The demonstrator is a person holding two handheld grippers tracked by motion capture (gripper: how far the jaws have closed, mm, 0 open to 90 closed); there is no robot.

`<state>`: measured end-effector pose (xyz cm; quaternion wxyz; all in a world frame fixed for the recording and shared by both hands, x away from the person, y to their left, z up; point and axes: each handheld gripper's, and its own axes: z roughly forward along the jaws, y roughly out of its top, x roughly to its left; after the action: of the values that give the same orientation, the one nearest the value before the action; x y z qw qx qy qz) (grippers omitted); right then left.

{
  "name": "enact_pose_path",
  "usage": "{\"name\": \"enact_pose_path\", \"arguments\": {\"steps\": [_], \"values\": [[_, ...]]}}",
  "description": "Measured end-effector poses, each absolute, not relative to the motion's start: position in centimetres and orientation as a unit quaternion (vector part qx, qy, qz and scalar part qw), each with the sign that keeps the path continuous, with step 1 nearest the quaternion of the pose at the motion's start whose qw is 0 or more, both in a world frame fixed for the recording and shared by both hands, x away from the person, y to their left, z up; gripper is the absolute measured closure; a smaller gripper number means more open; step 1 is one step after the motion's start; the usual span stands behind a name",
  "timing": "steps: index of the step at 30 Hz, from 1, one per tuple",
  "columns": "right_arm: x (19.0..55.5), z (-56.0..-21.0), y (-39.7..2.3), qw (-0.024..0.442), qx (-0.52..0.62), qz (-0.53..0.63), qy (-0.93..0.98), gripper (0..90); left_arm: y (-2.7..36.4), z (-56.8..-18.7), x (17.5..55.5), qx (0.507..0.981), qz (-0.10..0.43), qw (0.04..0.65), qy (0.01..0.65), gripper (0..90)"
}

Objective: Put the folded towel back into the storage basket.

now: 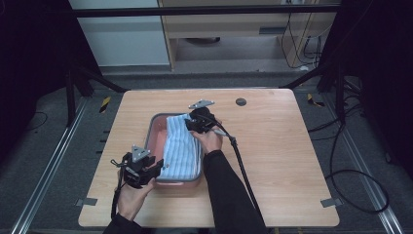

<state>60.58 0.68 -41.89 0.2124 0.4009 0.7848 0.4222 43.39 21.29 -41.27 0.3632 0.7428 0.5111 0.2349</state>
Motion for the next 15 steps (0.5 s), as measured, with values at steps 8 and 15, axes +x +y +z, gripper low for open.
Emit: {"name": "enact_pose_path", "arguments": {"steps": [8, 15], "values": [[59.9, -40.0, -1.1, 0.249, 0.403, 0.450, 0.757, 39.2, 23.0, -40.0, 43.2, 0.725, 0.247, 0.389, 0.512, 56.3], [58.9, -38.3, -3.6, 0.258, 0.410, 0.471, 0.738, 27.2, 25.1, -39.4, 43.2, 0.708, 0.276, 0.401, 0.511, 42.4]]}}
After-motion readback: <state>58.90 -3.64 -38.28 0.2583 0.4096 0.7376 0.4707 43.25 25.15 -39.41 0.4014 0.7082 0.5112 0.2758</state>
